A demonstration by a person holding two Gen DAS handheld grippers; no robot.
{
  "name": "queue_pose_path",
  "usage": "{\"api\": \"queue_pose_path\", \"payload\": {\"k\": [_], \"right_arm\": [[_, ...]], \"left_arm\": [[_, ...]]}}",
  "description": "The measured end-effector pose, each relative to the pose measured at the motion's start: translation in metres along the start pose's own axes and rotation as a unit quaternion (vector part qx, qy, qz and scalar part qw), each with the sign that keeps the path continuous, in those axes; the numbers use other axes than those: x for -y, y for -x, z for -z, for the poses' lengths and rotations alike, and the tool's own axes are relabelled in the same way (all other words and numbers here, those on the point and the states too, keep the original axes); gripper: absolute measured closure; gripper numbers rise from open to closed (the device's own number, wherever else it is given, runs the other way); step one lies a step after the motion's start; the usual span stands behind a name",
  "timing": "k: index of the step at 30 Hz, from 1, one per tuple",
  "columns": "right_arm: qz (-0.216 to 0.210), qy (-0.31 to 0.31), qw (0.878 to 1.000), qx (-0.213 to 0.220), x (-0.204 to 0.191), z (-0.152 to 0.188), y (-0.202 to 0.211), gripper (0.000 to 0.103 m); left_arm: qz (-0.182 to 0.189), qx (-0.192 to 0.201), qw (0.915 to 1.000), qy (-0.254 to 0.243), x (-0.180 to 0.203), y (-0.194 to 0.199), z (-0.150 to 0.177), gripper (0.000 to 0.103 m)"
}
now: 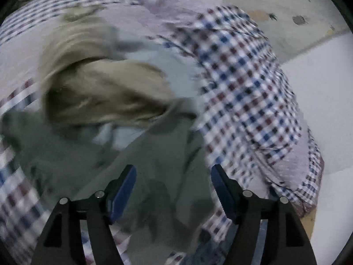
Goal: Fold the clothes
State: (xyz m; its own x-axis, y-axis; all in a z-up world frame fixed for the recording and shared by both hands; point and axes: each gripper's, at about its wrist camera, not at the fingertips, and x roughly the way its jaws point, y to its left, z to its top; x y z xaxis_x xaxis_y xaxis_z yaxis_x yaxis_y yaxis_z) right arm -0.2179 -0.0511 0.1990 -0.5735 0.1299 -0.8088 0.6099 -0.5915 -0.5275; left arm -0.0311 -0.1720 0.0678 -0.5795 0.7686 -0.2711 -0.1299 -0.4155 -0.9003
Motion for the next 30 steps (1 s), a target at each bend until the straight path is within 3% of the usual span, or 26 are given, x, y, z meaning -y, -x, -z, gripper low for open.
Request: {"api": "queue_pose_path", "payload": {"k": [5,9,12,16,18,21,24,26,30], "right_arm": [[-0.031,-0.104,0.991,0.074,0.011,0.114,0.058,0.020],[-0.021,-0.234,0.966,0.104,0.029,0.240,0.075,0.020],[0.024,-0.350,0.929,0.119,0.034,0.340,0.074,0.020],[0.085,-0.492,0.853,0.153,0.006,0.467,0.070,0.020],[0.106,-0.518,0.833,0.160,-0.006,0.504,0.063,0.019],[0.110,-0.525,0.835,0.122,0.006,0.511,0.047,0.020],[0.128,-0.528,0.822,0.173,0.014,0.512,0.058,0.020],[0.124,-0.544,0.812,0.170,0.020,0.513,0.056,0.020],[0.097,-0.590,0.781,0.180,0.029,0.530,0.053,0.019]], "left_arm": [[-0.027,-0.013,0.9988,-0.039,0.010,-0.005,0.011,0.052],[-0.047,-0.033,0.9953,-0.077,0.019,-0.016,0.029,0.052],[-0.071,-0.054,0.9906,-0.104,0.024,-0.034,0.047,0.052],[-0.099,-0.081,0.9802,-0.151,0.035,-0.052,0.080,0.052],[-0.117,-0.095,0.9717,-0.182,0.041,-0.058,0.099,0.049],[-0.152,-0.114,0.9548,-0.228,0.051,-0.071,0.132,0.047],[-0.171,-0.113,0.9522,-0.226,0.062,-0.089,0.156,0.043],[-0.168,-0.112,0.9547,-0.219,0.074,-0.103,0.168,0.030],[-0.154,-0.121,0.9606,-0.197,0.106,-0.149,0.191,0.027]]}}
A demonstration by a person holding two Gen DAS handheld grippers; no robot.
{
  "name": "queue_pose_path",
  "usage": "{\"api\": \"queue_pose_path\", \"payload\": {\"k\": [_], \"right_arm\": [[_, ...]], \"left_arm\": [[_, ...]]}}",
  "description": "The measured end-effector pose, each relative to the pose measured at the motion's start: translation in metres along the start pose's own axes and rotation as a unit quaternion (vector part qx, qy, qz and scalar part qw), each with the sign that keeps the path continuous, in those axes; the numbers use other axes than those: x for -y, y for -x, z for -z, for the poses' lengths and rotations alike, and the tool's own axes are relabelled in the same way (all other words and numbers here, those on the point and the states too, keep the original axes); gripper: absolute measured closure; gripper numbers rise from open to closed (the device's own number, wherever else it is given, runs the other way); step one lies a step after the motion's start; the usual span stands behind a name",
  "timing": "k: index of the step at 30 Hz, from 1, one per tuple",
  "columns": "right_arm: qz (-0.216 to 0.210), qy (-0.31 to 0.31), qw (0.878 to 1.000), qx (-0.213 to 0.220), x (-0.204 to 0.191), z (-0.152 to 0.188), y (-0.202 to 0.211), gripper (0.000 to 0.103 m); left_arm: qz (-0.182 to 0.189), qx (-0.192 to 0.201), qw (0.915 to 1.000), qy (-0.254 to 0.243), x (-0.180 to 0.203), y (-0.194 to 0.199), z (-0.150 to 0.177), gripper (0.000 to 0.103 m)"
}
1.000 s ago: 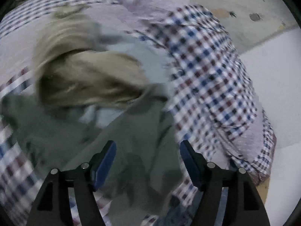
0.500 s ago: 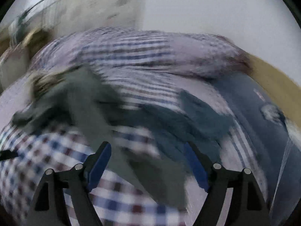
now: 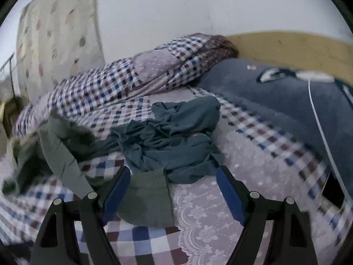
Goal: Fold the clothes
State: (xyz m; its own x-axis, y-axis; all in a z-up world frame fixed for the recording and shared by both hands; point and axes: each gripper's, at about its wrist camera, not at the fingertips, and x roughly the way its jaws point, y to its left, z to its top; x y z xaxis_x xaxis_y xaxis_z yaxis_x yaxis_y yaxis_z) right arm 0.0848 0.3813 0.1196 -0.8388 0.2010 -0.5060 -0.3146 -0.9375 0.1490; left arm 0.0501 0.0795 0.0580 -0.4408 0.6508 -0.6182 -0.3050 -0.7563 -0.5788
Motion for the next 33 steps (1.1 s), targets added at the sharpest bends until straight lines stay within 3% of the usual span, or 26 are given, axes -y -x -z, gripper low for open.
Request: {"api": "queue_pose_path", "payload": {"k": [6,12,16,22,24,26,28,29,33], "right_arm": [[-0.004,-0.082,0.997,0.015,0.040,-0.010,-0.004,0.019],[-0.013,-0.186,0.982,0.002,0.086,-0.010,-0.003,0.019],[-0.028,-0.201,0.979,0.004,0.094,-0.011,-0.003,0.019],[-0.047,-0.209,0.977,0.006,0.093,-0.013,-0.005,0.019],[-0.052,-0.213,0.976,0.003,0.092,-0.012,-0.007,0.019],[-0.055,-0.213,0.975,0.000,0.092,-0.012,-0.009,0.019],[-0.056,-0.214,0.975,-0.002,0.092,-0.012,-0.010,0.019],[-0.055,-0.214,0.975,-0.002,0.093,-0.012,-0.010,0.019],[-0.053,-0.221,0.974,-0.005,0.096,-0.010,-0.012,0.019]], "left_arm": [[-0.018,-0.004,0.9998,-0.004,0.066,-0.056,-0.006,0.020],[-0.038,-0.036,0.9985,0.017,0.095,-0.113,-0.017,0.020],[-0.075,-0.057,0.9950,0.033,0.101,-0.154,-0.023,0.020],[-0.088,-0.051,0.9937,0.046,0.100,-0.180,-0.038,0.023],[-0.109,-0.057,0.9913,0.047,0.099,-0.188,-0.043,0.040],[-0.139,-0.065,0.9871,0.047,0.094,-0.195,-0.047,0.073],[-0.141,-0.070,0.9860,0.054,0.086,-0.195,-0.050,0.092],[-0.137,-0.071,0.9862,0.058,0.082,-0.192,-0.052,0.099],[-0.129,-0.050,0.9886,0.060,0.060,-0.156,-0.061,0.100]]}}
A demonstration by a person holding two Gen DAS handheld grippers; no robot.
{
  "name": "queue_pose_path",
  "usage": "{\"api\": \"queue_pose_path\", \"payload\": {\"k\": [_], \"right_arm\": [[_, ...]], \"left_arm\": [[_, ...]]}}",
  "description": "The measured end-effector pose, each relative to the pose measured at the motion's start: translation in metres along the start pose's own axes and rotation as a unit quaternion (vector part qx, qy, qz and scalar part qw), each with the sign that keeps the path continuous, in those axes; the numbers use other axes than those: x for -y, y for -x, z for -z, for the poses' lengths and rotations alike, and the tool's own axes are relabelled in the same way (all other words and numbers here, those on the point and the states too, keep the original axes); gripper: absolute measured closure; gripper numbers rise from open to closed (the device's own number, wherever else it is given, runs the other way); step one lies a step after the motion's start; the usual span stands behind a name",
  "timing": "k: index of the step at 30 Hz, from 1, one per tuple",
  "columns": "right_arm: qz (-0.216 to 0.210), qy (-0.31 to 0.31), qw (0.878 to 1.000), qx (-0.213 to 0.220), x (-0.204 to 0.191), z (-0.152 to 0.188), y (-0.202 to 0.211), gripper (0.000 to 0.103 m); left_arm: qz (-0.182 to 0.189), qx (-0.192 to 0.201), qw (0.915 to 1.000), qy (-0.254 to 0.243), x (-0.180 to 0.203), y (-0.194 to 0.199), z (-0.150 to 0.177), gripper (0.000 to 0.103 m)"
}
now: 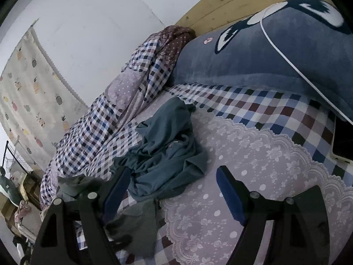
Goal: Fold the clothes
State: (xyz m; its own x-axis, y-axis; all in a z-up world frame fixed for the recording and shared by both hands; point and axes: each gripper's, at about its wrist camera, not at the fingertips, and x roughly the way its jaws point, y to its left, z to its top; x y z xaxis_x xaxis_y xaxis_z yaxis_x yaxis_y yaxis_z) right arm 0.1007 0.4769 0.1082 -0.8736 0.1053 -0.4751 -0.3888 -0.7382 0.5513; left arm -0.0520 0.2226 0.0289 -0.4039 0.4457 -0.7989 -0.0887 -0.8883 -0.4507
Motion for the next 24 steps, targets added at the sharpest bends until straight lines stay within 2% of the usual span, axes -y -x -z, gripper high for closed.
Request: {"api": "queue_pose_path", "payload": {"k": [3,7,9,11,13,15,17,19,20,22,24], "right_arm": [[0.001,0.001,1.000,-0.005,-0.001,0.001,-0.002,0.019],[0.000,0.018,1.000,-0.011,-0.010,0.005,-0.005,0.019],[0.000,0.026,1.000,-0.014,-0.014,0.008,-0.007,0.019],[0.001,0.034,0.999,-0.018,-0.019,0.010,-0.010,0.019],[0.003,0.043,0.999,-0.020,-0.023,0.013,-0.011,0.019],[0.004,0.053,0.998,-0.023,-0.027,0.016,-0.013,0.019],[0.005,0.064,0.998,-0.025,-0.031,0.018,-0.014,0.019],[0.007,0.075,0.997,-0.025,-0.035,0.020,-0.015,0.019],[0.008,0.080,0.996,-0.026,-0.037,0.020,-0.015,0.019],[0.008,0.093,0.995,-0.028,-0.042,0.023,-0.017,0.019],[0.008,0.104,0.994,-0.032,-0.047,0.026,-0.020,0.019]], "left_arm": [[-0.008,0.032,0.9995,-0.003,-0.029,0.039,-0.007,0.101],[-0.033,0.086,0.9957,0.010,-0.090,0.112,-0.030,0.101],[-0.062,0.118,0.9909,0.016,-0.123,0.149,-0.040,0.101],[-0.103,0.157,0.9819,0.025,-0.158,0.190,-0.053,0.101],[-0.145,0.200,0.9681,0.045,-0.195,0.237,-0.074,0.101],[-0.194,0.247,0.9467,0.070,-0.233,0.287,-0.096,0.101],[-0.236,0.296,0.9195,0.104,-0.267,0.337,-0.115,0.101],[-0.281,0.343,0.8852,0.140,-0.299,0.385,-0.130,0.101],[-0.291,0.356,0.8738,0.158,-0.317,0.403,-0.137,0.101],[-0.274,0.342,0.8770,0.196,-0.355,0.416,-0.144,0.096],[-0.270,0.310,0.8821,0.230,-0.385,0.403,-0.134,0.070]]}}
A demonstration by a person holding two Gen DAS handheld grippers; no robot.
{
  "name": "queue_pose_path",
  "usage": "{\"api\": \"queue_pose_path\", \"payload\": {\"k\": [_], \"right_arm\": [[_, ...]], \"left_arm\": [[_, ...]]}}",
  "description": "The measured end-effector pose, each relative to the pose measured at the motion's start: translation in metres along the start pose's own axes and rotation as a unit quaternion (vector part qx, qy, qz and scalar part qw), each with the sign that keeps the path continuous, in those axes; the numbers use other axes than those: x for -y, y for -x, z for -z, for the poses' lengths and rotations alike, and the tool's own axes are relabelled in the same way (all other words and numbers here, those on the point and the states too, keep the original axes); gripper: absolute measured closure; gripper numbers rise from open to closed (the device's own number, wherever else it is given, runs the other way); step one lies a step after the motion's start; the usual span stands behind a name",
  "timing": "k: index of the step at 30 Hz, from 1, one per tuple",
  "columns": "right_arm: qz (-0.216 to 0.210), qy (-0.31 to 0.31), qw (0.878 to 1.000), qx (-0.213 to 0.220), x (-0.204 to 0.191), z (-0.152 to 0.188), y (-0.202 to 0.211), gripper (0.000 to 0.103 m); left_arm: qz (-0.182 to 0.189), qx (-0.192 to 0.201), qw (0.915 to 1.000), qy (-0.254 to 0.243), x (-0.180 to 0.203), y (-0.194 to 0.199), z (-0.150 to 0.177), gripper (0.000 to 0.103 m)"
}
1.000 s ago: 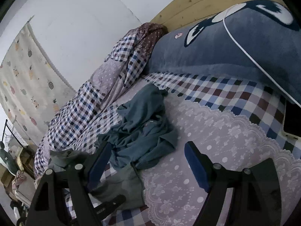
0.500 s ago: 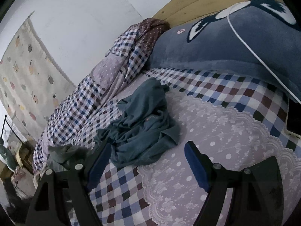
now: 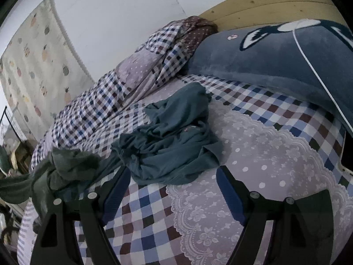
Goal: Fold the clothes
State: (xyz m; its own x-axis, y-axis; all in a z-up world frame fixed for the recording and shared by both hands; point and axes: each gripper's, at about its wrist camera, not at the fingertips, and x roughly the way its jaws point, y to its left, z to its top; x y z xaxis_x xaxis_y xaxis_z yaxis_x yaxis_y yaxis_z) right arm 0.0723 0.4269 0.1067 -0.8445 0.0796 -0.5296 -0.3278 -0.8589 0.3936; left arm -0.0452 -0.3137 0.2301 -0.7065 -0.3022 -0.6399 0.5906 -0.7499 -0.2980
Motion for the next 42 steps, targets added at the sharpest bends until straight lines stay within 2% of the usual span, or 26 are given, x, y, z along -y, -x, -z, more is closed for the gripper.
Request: {"api": "queue_pose_path", "payload": {"k": [1,2,5,7,9,11,13,15,18,20,21,22,26,28,30,31,32,33,38,40,42], "right_arm": [[0.001,0.004,1.000,-0.002,-0.002,0.001,-0.001,0.019],[0.000,0.008,1.000,-0.004,-0.005,0.002,-0.003,0.019],[-0.003,0.023,1.000,-0.013,-0.013,0.006,-0.007,0.019],[-0.007,0.041,0.999,-0.017,-0.023,0.010,-0.009,0.019],[-0.009,0.054,0.998,-0.020,-0.029,0.013,-0.010,0.019],[-0.012,0.065,0.998,-0.023,-0.035,0.015,-0.012,0.019],[-0.014,0.070,0.997,-0.027,-0.038,0.017,-0.013,0.019],[-0.016,0.074,0.997,-0.030,-0.041,0.019,-0.014,0.019],[-0.021,0.075,0.996,-0.032,-0.043,0.020,-0.014,0.019],[-0.023,0.075,0.996,-0.033,-0.043,0.020,-0.015,0.019],[-0.023,0.074,0.996,-0.034,-0.043,0.020,-0.015,0.019],[-0.024,0.075,0.996,-0.034,-0.043,0.020,-0.015,0.019],[-0.027,0.075,0.996,-0.035,-0.043,0.020,-0.015,0.019],[-0.028,0.074,0.996,-0.037,-0.043,0.020,-0.016,0.019],[-0.029,0.074,0.996,-0.038,-0.043,0.019,-0.017,0.019],[-0.029,0.073,0.996,-0.039,-0.043,0.019,-0.017,0.019],[-0.030,0.073,0.996,-0.040,-0.042,0.019,-0.017,0.019],[-0.030,0.073,0.996,-0.040,-0.042,0.019,-0.017,0.019],[-0.033,0.071,0.996,-0.041,-0.042,0.019,-0.017,0.019],[-0.035,0.070,0.996,-0.041,-0.042,0.019,-0.017,0.019],[-0.036,0.069,0.996,-0.041,-0.042,0.019,-0.017,0.019]], "left_arm": [[-0.001,-0.008,1.0000,-0.003,-0.010,-0.011,0.015,0.041],[0.003,-0.014,0.9998,-0.011,-0.017,-0.019,0.032,0.026],[0.024,-0.040,0.9986,-0.025,-0.025,-0.042,0.094,0.024],[0.050,-0.076,0.9951,-0.039,-0.028,-0.059,0.138,0.024],[0.076,-0.102,0.9890,-0.074,-0.018,-0.064,0.181,0.024],[0.109,-0.118,0.9793,-0.124,0.003,-0.059,0.223,0.024],[0.136,-0.121,0.9643,-0.192,0.031,-0.049,0.258,0.024],[0.143,-0.108,0.9407,-0.288,0.068,-0.038,0.292,0.023],[0.109,-0.068,0.8992,-0.418,0.114,-0.031,0.335,0.023],[0.083,-0.050,0.8796,-0.466,0.136,-0.037,0.355,0.023],[0.075,-0.047,0.8775,-0.471,0.142,-0.042,0.359,0.023],[0.068,-0.048,0.8790,-0.470,0.146,-0.049,0.360,0.023],[0.015,-0.045,0.8910,-0.452,0.165,-0.086,0.354,0.024],[-0.004,-0.056,0.8929,-0.447,0.171,-0.100,0.353,0.026],[0.008,-0.077,0.8969,-0.435,0.176,-0.106,0.352,0.050],[0.018,-0.088,0.8983,-0.430,0.178,-0.107,0.351,0.083],[0.024,-0.099,0.8979,-0.428,0.182,-0.107,0.351,0.096],[0.034,-0.106,0.8975,-0.427,0.185,-0.105,0.351,0.097],[0.151,-0.107,0.8980,-0.399,0.197,-0.053,0.328,0.100],[0.224,-0.108,0.8973,-0.365,0.199,-0.015,0.303,0.100],[0.299,-0.109,0.8909,-0.325,0.199,0.025,0.275,0.100]]}}
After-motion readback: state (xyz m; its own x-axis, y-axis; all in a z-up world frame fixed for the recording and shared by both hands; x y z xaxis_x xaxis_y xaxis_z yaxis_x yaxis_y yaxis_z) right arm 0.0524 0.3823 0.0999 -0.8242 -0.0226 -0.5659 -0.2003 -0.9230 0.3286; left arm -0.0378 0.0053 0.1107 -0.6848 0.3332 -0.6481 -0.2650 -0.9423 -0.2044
